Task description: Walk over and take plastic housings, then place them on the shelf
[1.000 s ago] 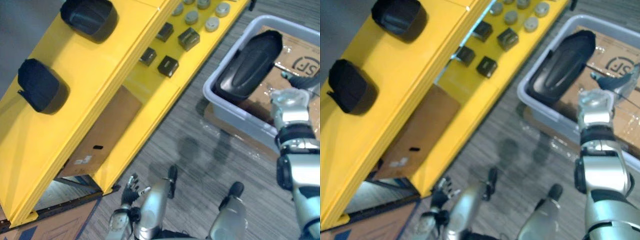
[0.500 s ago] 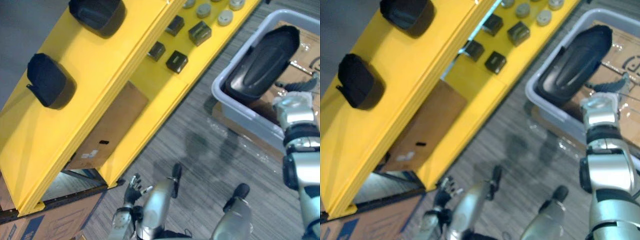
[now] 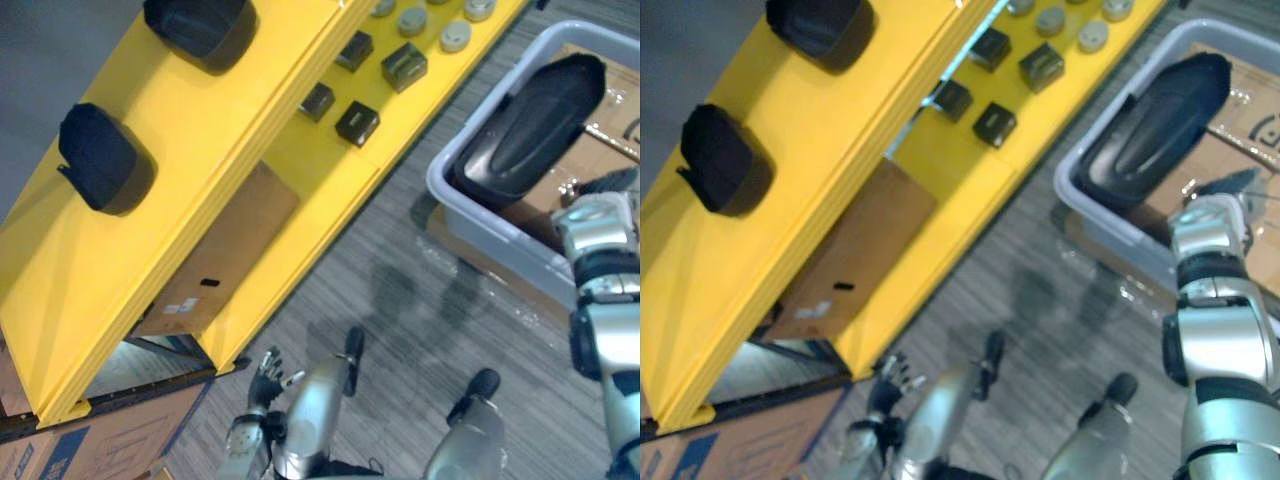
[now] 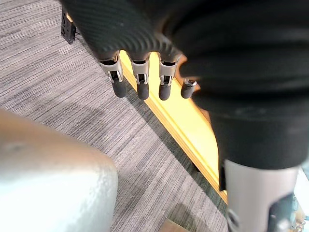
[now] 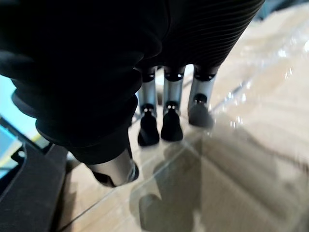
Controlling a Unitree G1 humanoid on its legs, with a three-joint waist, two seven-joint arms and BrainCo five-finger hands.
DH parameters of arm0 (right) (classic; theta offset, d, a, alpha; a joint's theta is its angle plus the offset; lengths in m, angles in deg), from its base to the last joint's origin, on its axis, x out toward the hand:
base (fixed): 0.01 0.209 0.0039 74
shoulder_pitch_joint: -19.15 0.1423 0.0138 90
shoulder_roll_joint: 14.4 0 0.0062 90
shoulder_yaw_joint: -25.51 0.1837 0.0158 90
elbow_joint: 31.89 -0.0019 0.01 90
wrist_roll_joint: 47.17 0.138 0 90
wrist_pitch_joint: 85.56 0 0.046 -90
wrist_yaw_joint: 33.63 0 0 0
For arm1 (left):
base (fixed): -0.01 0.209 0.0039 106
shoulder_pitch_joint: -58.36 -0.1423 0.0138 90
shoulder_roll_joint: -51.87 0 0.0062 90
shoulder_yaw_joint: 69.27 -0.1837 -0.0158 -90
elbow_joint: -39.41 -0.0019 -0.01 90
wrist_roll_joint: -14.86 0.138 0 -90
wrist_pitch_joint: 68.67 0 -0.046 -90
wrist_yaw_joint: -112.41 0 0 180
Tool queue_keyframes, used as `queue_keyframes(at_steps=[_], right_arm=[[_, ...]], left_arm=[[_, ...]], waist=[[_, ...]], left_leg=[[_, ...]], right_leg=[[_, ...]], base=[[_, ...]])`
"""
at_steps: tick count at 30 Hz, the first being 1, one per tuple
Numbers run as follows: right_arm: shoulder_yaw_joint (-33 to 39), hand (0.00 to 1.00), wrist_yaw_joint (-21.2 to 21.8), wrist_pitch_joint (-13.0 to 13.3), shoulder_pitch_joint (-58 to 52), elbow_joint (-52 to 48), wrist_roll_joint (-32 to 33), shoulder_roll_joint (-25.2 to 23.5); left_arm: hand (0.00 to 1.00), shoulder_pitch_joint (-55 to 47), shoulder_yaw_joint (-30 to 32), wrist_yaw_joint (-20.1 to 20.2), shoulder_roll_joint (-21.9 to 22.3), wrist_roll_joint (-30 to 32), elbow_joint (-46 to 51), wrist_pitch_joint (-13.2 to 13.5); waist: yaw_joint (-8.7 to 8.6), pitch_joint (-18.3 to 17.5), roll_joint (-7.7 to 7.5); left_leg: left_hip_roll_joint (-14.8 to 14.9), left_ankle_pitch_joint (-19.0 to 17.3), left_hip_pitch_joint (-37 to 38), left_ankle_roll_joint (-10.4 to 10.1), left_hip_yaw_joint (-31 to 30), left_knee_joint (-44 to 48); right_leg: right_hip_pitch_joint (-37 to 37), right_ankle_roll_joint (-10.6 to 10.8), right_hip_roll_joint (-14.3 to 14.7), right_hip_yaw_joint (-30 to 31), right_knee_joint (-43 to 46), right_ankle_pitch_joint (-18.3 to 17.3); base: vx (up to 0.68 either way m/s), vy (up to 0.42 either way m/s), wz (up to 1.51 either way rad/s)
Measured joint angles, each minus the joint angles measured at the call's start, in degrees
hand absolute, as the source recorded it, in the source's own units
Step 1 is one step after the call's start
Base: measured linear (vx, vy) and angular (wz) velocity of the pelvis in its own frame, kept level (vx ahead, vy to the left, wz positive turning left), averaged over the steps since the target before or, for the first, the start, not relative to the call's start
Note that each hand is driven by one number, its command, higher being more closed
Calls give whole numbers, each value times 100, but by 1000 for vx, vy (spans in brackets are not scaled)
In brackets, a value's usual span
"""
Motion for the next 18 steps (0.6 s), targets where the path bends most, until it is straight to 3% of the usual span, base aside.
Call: queue_keyframes(at_steps=[3,4,6,9,11,12,14,16,18], right_arm=[[-129,100,-2,-161,107,34,-414,180],[-130,0,-8,-203,128,34,-448,222],[-130,0,-61,-259,157,35,-516,374],[-126,0,-572,-15,203,-5,-86,545],[-104,0,-1084,497,260,-322,297,581],[-91,0,-1320,883,262,-783,434,587],[-90,0,-1419,1363,286,-1359,620,557],[-104,0,-1391,1630,353,-1622,780,407],[-104,0,-1350,1686,361,-1587,968,173]], left_arm=[[0,0,-28,-2,-16,-11,7,0],[0,0,-31,-6,-19,-21,7,0],[0,-2,-52,-25,-23,-170,6,-16],[0,-6,-78,-58,-35,-168,9,-18],[0,-8,-91,-90,-46,-168,18,-31],[0,-8,-92,-110,-48,-170,32,-63],[0,-6,-93,-123,-53,-170,61,-121],[0,0,-96,-118,-53,-216,65,-138],[0,0,-97,-106,-52,-220,59,-144]], waist=[[0,-1,1],[0,-1,1],[1,-1,1],[-13,-1,1],[-27,0,0],[-29,0,0],[-13,0,0],[-2,0,0],[-1,0,0]], left_leg=[[7,0,-19,0,-14,1],[10,0,-22,0,-17,1],[23,0,-24,0,-23,0],[37,0,-12,-1,-25,1],[47,-1,-8,-2,-19,2],[63,-3,-8,-5,-9,1],[97,-12,-8,-17,-5,4],[128,-14,2,-21,-1,3],[131,-14,34,-21,22,-9]], right_leg=[[10,0,6,-32,-21,0],[14,0,10,-40,-30,1],[36,-1,24,-61,-58,2],[76,-1,39,-85,-91,3],[83,0,53,-84,-114,13],[86,-5,72,-81,-147,31],[97,-17,114,-79,-189,50],[95,-23,140,-76,-191,54],[93,-26,138,-55,-179,51]], base=[[0,0,0],[0,0,0],[0,0,0],[0,0,0],[4,5,-2],[9,11,-6],[6,8,-5],[0,2,-4],[-3,8,-8]])
